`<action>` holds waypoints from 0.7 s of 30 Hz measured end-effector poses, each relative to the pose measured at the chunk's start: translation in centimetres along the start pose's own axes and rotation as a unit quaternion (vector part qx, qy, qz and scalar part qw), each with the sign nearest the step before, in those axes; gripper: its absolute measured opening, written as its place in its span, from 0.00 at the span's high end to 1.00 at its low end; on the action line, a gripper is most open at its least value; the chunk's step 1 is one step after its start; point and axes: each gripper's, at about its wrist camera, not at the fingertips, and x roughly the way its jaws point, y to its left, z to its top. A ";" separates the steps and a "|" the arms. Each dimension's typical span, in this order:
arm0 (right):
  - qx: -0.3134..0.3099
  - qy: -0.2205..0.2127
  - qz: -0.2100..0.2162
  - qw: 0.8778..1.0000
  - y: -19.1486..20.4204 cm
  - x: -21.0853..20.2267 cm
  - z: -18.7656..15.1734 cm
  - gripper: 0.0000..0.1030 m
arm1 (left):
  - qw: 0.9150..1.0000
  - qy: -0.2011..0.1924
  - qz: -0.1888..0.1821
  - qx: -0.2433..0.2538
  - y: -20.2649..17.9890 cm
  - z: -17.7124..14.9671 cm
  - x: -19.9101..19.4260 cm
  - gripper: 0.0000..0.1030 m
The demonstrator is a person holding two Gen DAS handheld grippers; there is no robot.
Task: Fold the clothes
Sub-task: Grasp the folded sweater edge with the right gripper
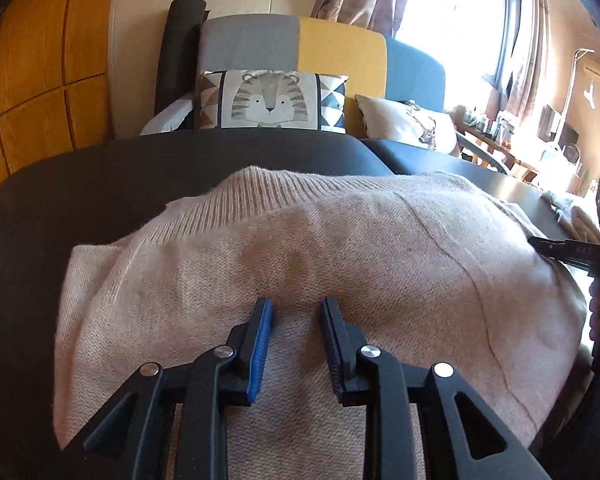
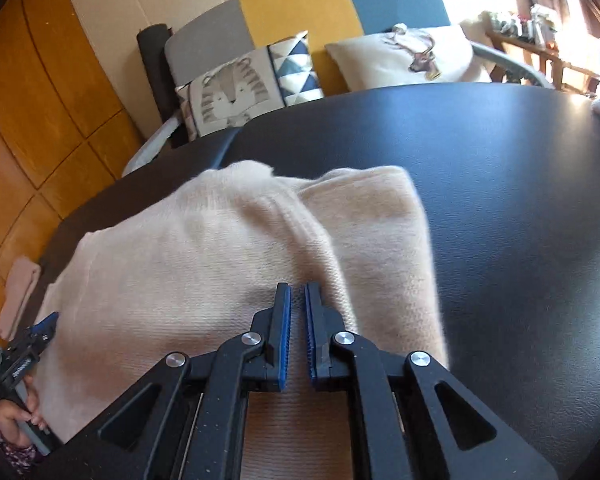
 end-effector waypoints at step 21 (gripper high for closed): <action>0.098 0.005 0.038 0.994 -6.1 -3.7 -1.1 0.26 | 0.999 -0.027 -0.030 -0.031 1.2 -1.6 -0.6 0.73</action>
